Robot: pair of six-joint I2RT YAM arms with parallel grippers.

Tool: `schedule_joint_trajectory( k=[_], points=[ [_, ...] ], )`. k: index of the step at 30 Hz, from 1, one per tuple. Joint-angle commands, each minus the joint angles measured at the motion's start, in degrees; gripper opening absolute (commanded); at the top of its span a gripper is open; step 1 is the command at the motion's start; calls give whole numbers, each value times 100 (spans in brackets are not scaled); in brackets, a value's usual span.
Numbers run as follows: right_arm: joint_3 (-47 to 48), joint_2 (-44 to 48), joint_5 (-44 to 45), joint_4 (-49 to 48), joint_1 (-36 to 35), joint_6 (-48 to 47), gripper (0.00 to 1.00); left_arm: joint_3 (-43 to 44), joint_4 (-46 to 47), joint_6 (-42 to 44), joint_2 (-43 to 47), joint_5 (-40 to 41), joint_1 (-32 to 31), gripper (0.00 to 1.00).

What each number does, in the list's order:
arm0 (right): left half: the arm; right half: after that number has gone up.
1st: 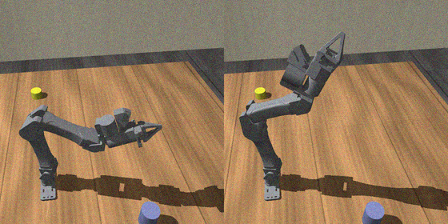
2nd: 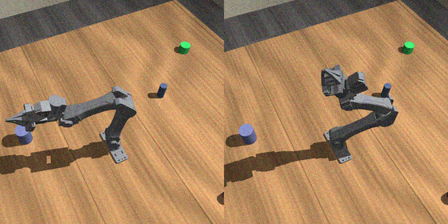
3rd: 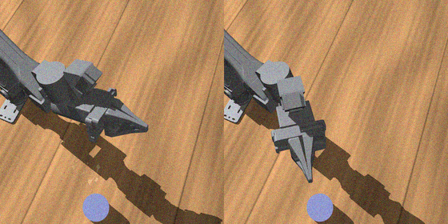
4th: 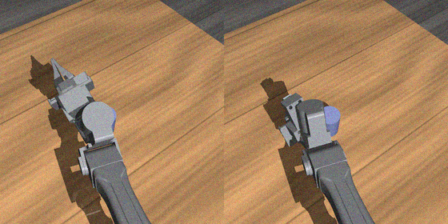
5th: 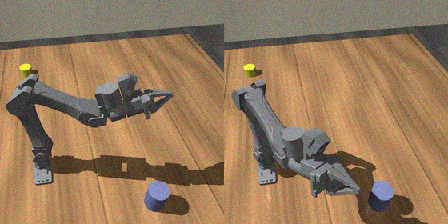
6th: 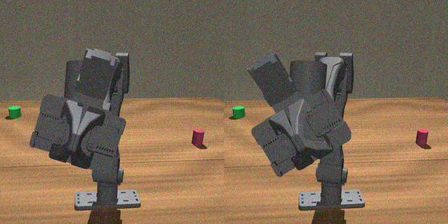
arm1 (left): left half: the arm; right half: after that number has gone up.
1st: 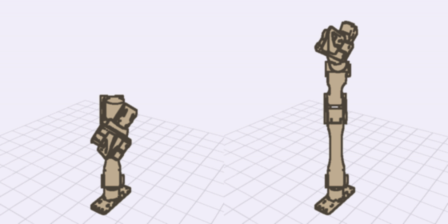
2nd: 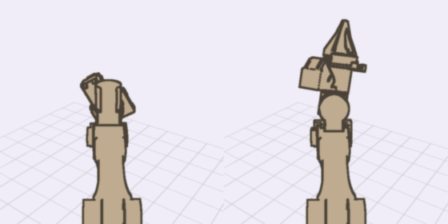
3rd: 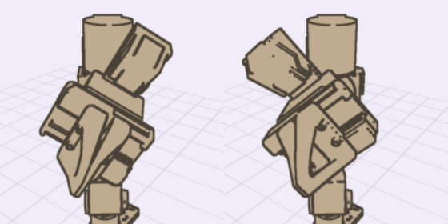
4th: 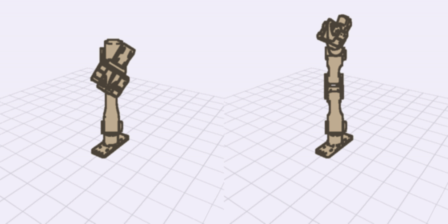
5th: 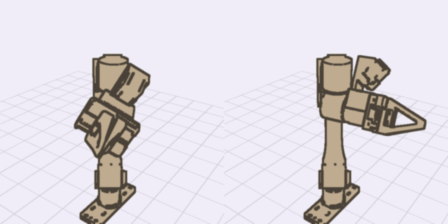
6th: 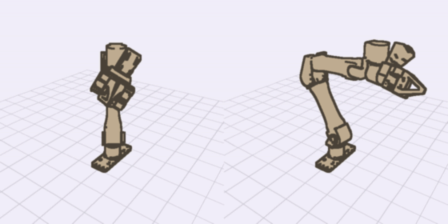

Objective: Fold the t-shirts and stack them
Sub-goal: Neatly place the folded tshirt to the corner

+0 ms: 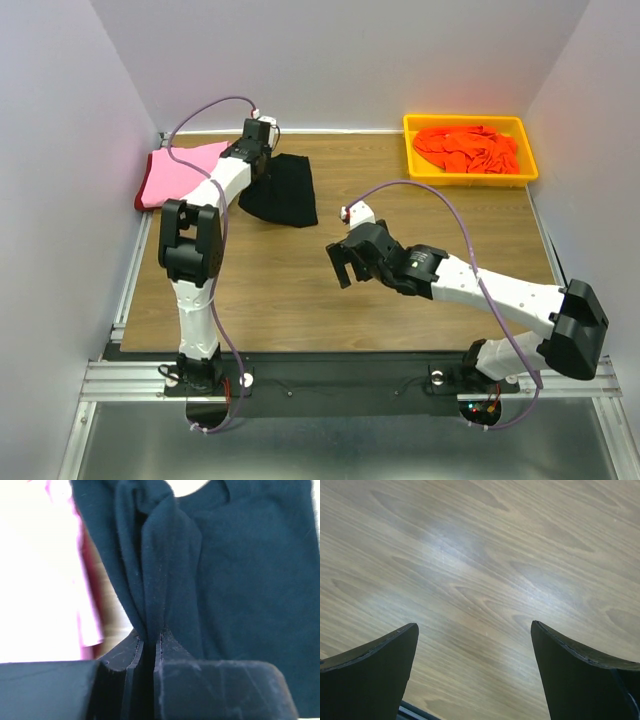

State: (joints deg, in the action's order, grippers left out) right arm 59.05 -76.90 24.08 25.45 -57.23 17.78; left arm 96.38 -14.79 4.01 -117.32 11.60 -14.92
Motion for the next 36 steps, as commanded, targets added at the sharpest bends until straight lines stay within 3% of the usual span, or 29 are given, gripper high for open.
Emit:
schedule_joint_trajectory(
  k=[1, 11, 28, 36],
  points=[
    [63, -8, 71, 328, 10, 208, 100, 487, -534, 1092, -28, 888, 85, 0],
    [370, -597, 1, 724, 19, 419, 100, 1681, -630, 1954, -397, 1204, 560, 0],
    [1170, -1397, -184, 953, 19, 375, 100, 3158, -1860, 2526, -353, 590, 1131, 0],
    [1548, -1713, -175, 1058, 28, 279, 100, 3194, -1677, 2464, -239, 519, 1272, 0]
  ],
)
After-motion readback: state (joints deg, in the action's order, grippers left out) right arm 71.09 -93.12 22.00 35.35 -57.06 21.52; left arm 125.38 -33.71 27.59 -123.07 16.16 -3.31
